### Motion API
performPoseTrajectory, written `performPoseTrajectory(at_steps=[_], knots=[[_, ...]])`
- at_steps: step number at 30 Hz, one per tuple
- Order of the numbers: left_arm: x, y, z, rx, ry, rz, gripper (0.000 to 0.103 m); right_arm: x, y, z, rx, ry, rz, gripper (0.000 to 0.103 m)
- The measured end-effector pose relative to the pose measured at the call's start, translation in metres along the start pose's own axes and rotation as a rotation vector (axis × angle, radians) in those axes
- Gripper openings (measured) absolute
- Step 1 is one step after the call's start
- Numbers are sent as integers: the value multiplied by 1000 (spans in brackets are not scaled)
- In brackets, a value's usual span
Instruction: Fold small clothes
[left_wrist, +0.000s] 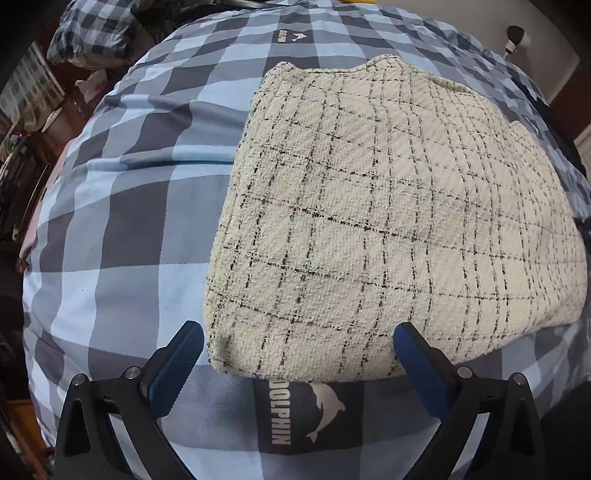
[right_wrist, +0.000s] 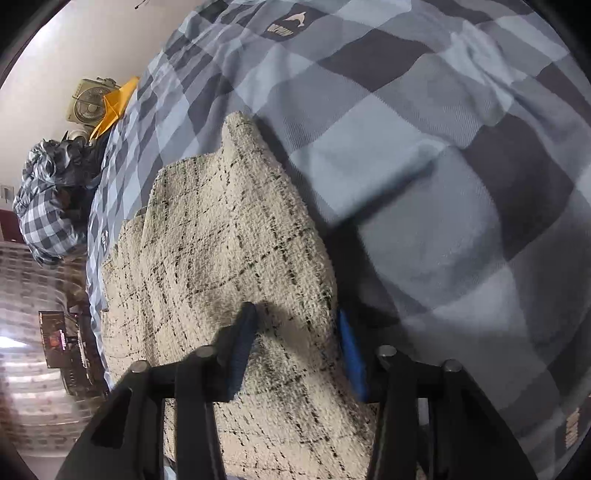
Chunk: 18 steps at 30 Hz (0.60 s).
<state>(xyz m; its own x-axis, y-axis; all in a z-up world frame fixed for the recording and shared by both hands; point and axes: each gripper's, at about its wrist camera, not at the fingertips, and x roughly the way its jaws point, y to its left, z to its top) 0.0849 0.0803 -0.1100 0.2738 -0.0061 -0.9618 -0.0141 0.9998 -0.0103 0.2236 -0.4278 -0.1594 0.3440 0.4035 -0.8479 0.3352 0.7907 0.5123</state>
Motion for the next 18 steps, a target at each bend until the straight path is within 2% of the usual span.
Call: performPoseTrajectory(at_steps=[4,5,7,9,11,13,14,15,16,17,18], knots=[[2,1,1,6,-1,8,103,-39,7,-14,-53,-115,-10,3],[3,1,1,5,-1,9,103,-47,6,-14,-33,-152,-6,3],[3,2,0,0,-1,4,103,-66,-3,-17,58,-216,60,2],[3,4,0,-9,-1,2,103,-75,-8,-22,110,-246,73,1],[5,7,1,-17,2,6,103,-68,-8,-24,115,-230,51,1],[8,10,2,-19,10,13,103,-48,-12,-18,114,-169,-14,1],[8,11,2,-16,10,19,103,-41,-18,-15,142,-144,-17,2],[9,12,2,-11,9,30,103,-42,-29,-12,208,-147,6,6],[8,14,3,-2,3,51,103,-52,-43,-13,280,-190,3,9],[6,15,3,4,-4,70,103,-64,-52,-16,334,-239,-32,18],[4,17,3,9,-14,89,103,-75,-58,-19,369,-282,-70,35]])
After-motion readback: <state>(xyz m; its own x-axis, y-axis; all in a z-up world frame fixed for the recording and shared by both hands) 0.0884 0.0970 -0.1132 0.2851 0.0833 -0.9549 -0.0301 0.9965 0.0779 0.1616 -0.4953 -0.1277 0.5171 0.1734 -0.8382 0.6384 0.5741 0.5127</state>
